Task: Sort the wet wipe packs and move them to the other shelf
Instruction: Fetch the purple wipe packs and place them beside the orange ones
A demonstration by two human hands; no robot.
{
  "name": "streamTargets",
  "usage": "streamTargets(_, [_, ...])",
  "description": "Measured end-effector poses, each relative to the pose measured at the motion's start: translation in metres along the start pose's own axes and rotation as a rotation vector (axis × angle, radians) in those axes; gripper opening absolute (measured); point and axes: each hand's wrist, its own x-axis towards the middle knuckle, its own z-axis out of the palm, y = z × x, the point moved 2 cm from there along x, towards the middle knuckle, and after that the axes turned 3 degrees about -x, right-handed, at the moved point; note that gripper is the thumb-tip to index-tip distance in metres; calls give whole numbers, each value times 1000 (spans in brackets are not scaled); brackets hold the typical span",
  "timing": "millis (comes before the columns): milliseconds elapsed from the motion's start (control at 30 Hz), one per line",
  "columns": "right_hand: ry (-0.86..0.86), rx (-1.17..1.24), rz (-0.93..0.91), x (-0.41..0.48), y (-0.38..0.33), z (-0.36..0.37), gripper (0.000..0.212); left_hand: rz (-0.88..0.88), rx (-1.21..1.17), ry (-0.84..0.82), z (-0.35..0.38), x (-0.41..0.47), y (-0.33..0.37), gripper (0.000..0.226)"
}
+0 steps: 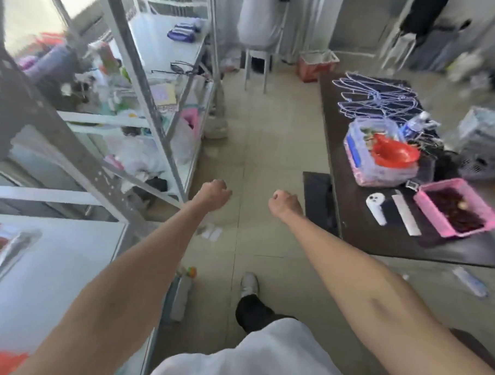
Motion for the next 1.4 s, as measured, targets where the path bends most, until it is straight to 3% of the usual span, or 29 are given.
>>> streamTargets(400, [-5, 53, 54, 204, 29, -60, 34, -74, 170, -144, 7, 208, 83, 54])
streamTargets(800, [-205, -32, 27, 401, -5, -138, 36, -129, 232, -184, -29, 410, 145, 27])
streamTargets(1167, [-194, -124, 25, 623, -73, -196, 39, -93, 240, -189, -68, 656, 217, 20])
streamTargets(1400, [-102, -77, -34, 754, -154, -260, 32, -69, 182, -123, -134, 791, 274, 42])
